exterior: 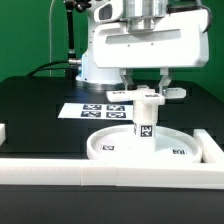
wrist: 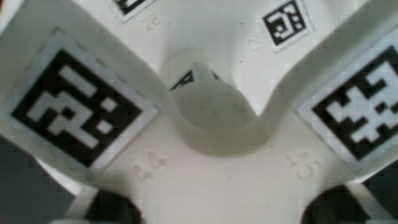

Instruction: Assemble round table

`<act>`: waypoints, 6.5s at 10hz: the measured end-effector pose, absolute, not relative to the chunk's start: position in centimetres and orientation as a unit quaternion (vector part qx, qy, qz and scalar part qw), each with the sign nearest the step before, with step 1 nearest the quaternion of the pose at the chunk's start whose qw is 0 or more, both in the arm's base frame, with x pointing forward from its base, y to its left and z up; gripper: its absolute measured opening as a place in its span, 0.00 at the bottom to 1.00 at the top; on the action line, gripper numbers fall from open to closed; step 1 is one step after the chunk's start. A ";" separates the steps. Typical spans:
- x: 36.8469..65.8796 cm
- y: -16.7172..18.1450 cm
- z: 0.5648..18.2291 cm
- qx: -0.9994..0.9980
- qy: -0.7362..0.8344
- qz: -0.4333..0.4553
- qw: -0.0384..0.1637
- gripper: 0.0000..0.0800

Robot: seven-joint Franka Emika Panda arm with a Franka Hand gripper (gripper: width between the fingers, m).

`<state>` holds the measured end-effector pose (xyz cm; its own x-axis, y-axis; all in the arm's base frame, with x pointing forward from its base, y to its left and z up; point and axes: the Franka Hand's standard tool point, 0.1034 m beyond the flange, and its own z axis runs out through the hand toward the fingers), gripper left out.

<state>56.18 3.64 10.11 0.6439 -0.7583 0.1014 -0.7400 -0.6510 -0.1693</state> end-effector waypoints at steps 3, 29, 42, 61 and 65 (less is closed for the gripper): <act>56.1 3.8 10.1 -0.822 0.561 -0.070 0.073 0.56; 56.9 4.4 12.6 -0.726 0.674 -0.038 0.130 0.81; 57.0 5.7 12.6 -0.995 0.040 -0.079 0.038 0.81; 56.4 4.1 11.7 -0.903 -0.429 0.017 0.013 0.81; 56.4 3.6 11.5 -0.871 -0.491 0.022 0.005 0.81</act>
Offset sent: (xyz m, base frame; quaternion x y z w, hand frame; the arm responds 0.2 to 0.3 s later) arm -0.0168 -0.0015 -0.0060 -0.0392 -0.0153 0.2323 0.9717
